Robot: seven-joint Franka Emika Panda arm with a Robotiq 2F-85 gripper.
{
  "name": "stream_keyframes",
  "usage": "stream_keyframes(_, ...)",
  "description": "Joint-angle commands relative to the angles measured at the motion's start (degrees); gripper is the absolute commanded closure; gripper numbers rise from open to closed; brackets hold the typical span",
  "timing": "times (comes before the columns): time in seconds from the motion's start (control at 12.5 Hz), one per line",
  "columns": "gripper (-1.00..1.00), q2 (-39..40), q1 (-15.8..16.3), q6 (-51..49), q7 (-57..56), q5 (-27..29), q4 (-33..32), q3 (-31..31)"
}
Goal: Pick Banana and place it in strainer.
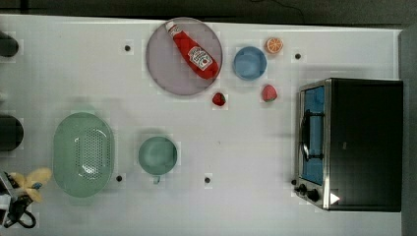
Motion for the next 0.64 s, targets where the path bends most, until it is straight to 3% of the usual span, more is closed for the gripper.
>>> stream_keyframes(0.08,0.07,2.3,-3.0,2.3,17.7,-5.1,-1.0,-4.5)
stream_keyframes(0.4,-0.85,4.4,-3.0,4.8,17.8,-5.3,-1.6,-5.0)
stream_keyframes(0.48,-0.99,4.2,-3.0,4.9,17.8,-5.3,-1.5,-5.2)
stream_keyframes(0.64,-1.00,3.5,-3.3,5.6,17.8,-5.3,-1.4,-5.8)
